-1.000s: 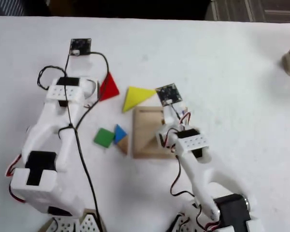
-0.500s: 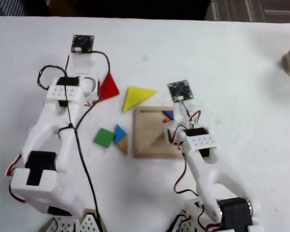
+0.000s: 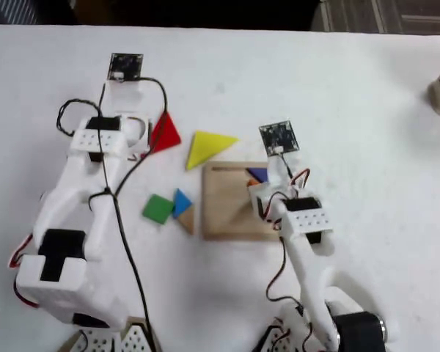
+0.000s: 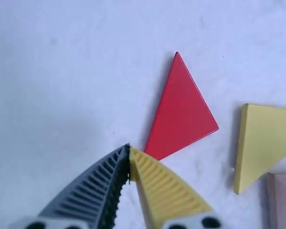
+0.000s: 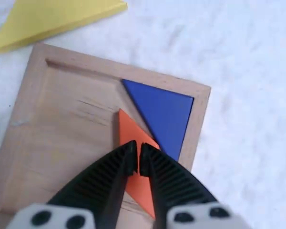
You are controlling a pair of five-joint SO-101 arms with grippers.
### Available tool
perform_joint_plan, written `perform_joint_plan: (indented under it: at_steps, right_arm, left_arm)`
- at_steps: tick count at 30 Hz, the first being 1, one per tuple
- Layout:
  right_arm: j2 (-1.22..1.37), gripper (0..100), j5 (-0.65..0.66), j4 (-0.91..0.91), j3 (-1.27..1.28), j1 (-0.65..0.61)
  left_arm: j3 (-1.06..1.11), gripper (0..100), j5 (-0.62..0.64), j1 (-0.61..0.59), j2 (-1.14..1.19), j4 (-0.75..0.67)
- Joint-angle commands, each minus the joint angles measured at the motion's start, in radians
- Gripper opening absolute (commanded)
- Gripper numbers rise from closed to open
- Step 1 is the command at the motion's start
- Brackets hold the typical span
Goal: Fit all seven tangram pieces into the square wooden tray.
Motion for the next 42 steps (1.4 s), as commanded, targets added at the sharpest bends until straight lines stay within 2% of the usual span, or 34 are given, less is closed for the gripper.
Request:
perform_joint_plan:
  at_steps: [1, 6, 14, 22, 27, 31, 39, 42]
  right_arm:
    - [-0.048, 1.8, 0.008, 0.007, 0.008, 0.002]
    - [-0.048, 1.8, 0.009, 0.016, 0.060, 0.025]
    - [-0.108, 1.8, 0.009, 0.136, 0.068, 0.130]
    - [-0.193, 1.8, 0.000, 0.128, 0.066, 0.127]
    - [-0.259, 1.8, -0.002, 0.042, 0.087, 0.051]
    - [-0.257, 1.8, 0.008, -0.094, 0.186, 0.004]
    - [-0.248, 1.8, 0.098, -0.142, 0.221, 0.002]
    - [-0.170, 1.8, 0.107, -0.180, 0.210, -0.001]
  left_arm:
    - [-0.011, 2, -0.006, -0.012, -0.024, -0.023]
    - [-0.011, 2, -0.006, -0.012, -0.024, -0.023]
    - [-0.012, 2, -0.009, -0.012, -0.025, -0.023]
    - [-0.012, 2, -0.009, -0.012, -0.025, -0.023]
    - [-0.014, 2, -0.006, -0.013, -0.025, -0.023]
    - [-0.011, 2, -0.006, -0.013, -0.025, -0.023]
    - [-0.011, 2, -0.006, -0.013, -0.025, -0.023]
    - [-0.011, 2, -0.006, -0.013, -0.025, -0.023]
